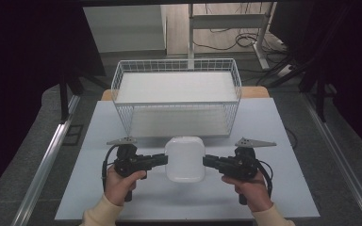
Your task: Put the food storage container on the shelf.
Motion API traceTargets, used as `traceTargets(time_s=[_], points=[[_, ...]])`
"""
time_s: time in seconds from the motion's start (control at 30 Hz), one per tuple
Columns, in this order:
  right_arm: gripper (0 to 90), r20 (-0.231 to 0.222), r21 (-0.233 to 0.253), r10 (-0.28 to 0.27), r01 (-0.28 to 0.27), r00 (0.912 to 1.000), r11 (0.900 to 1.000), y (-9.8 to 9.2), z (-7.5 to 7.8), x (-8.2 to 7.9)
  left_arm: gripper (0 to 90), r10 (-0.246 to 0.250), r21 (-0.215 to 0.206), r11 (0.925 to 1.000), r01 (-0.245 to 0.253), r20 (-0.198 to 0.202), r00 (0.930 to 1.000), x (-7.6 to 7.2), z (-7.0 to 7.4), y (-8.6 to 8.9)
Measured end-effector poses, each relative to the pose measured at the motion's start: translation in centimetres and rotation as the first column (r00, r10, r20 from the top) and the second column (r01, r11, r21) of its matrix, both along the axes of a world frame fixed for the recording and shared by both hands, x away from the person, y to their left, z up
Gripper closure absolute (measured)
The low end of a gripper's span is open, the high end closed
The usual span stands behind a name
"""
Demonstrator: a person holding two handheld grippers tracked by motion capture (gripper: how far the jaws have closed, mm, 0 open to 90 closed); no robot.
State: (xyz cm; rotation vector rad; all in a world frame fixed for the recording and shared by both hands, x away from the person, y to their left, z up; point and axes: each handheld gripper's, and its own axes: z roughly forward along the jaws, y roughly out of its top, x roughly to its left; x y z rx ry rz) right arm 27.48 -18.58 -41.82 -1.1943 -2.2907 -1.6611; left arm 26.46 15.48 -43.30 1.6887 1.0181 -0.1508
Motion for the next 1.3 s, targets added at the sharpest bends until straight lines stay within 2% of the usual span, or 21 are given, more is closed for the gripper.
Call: traceTargets(time_s=[0.3,0.73,0.97,1.17,1.3], points=[[79.9,0.048,0.018,0.008,-0.009,0.9988,1.0,-0.1,1.8,0.9,79.3,-0.01,-0.003,0.9999,0.01,0.033,0.9994,1.1,2.0,0.1],[79.9,0.074,0.037,0.017,-0.02,0.9971,0.999,0.0,3.8,2.4,79.3,-0.003,0.002,1.0,0.003,0.058,0.9983,2.7,4.4,0.3],[80.0,0.102,0.045,0.014,-0.019,0.9947,0.999,0.1,5.7,3.4,79.2,-0.008,0.002,1.0,0.008,0.081,0.9967,4.0,6.5,0.5],[79.9,0.122,0.051,0.019,-0.025,0.9924,0.998,0.4,8.0,4.6,79.2,-0.019,-0.006,0.9998,0.02,0.092,0.9956,5.3,8.4,0.9],[80.0,0.125,0.049,0.018,-0.024,0.992,0.998,0.6,8.5,5.3,79.2,-0.015,0.008,0.9999,0.014,0.105,0.9944,6.1,9.4,1.0]])
